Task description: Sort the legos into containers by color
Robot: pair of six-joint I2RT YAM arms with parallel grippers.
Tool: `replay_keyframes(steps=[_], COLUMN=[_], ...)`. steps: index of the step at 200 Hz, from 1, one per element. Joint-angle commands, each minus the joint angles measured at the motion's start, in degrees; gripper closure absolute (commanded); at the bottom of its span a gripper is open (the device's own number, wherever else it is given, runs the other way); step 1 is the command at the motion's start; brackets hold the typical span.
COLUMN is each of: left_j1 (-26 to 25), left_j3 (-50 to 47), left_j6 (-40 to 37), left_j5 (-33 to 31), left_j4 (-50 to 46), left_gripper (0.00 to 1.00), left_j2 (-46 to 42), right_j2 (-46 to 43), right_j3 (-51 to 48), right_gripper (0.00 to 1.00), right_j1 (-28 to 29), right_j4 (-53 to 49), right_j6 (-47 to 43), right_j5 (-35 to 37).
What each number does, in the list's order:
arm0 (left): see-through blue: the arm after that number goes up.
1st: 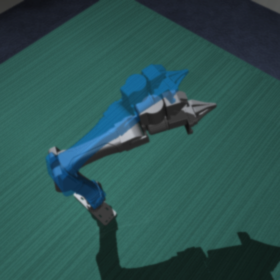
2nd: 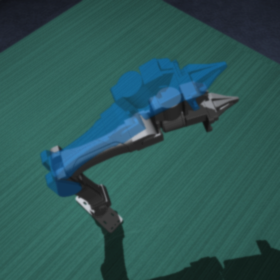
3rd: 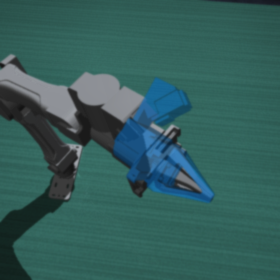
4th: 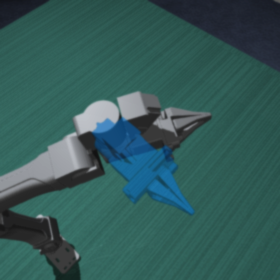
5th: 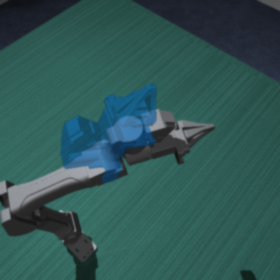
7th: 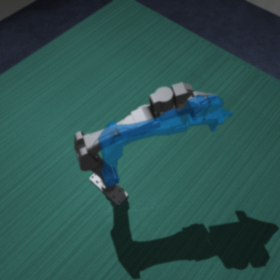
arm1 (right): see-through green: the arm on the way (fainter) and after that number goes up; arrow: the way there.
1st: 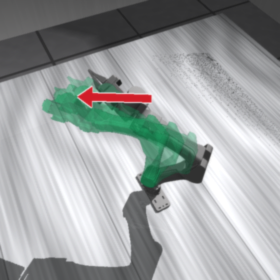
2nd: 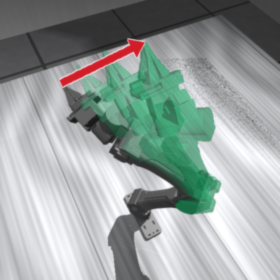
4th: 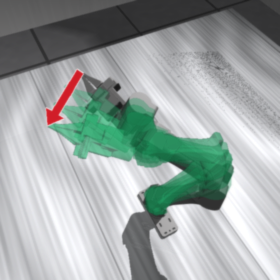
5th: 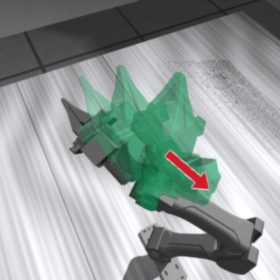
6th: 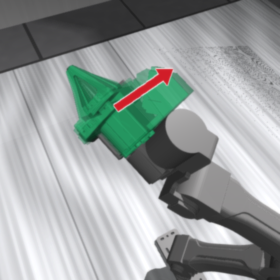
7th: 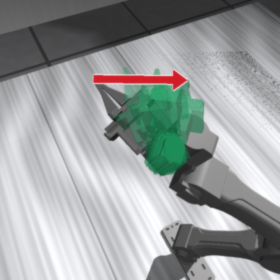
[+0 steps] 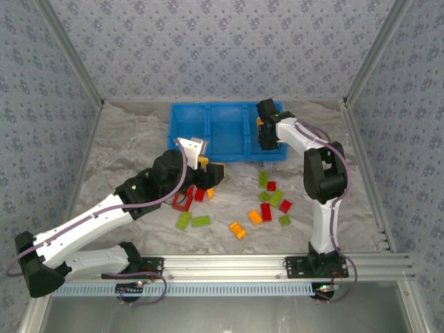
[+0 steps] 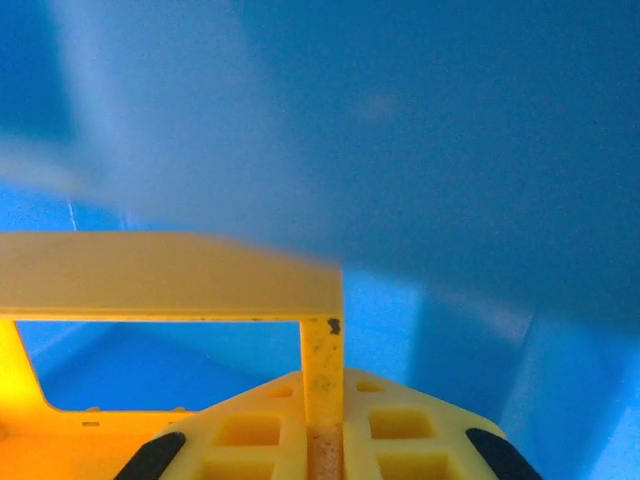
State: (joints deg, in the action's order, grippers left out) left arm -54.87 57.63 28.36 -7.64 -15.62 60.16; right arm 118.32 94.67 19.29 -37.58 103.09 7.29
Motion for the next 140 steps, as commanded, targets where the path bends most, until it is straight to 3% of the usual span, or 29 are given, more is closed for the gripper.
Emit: replay_keyframes(steps=[1,61,140], left_j1=[-0.5,-0.5,-0.5], left_j3=[2.7,1.1,-0.6], left_j6=[-1.3,-0.4,1.3], left_j5=[-1.3,-1.7,-2.8], left_j4=[-1.4,-1.8,-3.6], left_gripper=[0.35,0.35,0.36], left_j2=[-0.7,-1.7,-2.7], right_j2=[2.0,0.0,-12.1], right_j3=[1.2,1.9,-0.9], right_gripper=[0.84,0.72,0.7], right_j1=[0.2,0.3,1.9], right_j4=[-1.4,-2.5,-3.3], right_j6=[2.2,2.2,-1.6], right_j5=[-1.2,-0.7,8.2])
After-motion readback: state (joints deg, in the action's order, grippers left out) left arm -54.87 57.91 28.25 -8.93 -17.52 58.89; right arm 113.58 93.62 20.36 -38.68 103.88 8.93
